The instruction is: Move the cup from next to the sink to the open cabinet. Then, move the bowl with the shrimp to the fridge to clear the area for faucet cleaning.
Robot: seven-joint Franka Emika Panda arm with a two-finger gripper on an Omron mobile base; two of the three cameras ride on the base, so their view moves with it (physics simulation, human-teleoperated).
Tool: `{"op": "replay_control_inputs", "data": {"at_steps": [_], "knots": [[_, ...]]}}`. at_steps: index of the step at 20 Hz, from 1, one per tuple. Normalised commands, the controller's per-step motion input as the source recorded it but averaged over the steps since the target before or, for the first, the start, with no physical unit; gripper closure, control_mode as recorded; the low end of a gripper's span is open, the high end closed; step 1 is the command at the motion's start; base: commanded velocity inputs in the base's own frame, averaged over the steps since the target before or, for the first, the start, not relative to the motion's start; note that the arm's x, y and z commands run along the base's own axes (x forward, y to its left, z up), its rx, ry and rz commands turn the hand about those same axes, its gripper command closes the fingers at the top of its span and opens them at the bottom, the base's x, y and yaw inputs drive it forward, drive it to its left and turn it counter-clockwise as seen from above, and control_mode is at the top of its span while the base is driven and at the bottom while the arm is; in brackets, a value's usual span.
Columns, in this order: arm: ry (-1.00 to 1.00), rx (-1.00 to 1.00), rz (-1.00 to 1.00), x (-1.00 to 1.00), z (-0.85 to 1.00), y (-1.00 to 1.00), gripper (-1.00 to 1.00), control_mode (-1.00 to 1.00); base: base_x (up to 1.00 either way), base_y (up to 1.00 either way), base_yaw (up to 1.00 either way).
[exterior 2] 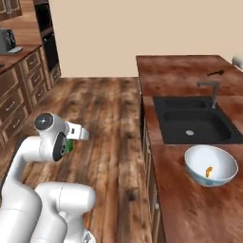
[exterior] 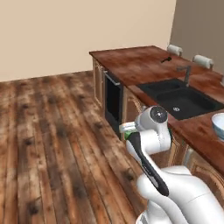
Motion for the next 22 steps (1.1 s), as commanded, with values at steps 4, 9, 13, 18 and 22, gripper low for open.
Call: {"op": "replay_control_inputs", "data": {"at_steps": [4,9,13,18,22], "knots": [[0.0,0.0,0.0,0.0,0.0,0.0,1.0,1.0,0.47,0.0,0.73],[0.0,0.0,0.0,0.0,0.0,0.0,1.0,1.0,0.89,0.0,0.58],[0.0,0.0,0.0,0.0,0.0,0.0,1.0,1.0,0.89,0.0,0.54],[0.0,0.0,0.0,0.0,0.0,0.0,1.0,1.0,0.5,0.0,0.7],[0.0,0.0,0.0,0.0,0.0,0.0,1.0,1.0,0.14,0.0,0.84]]}}
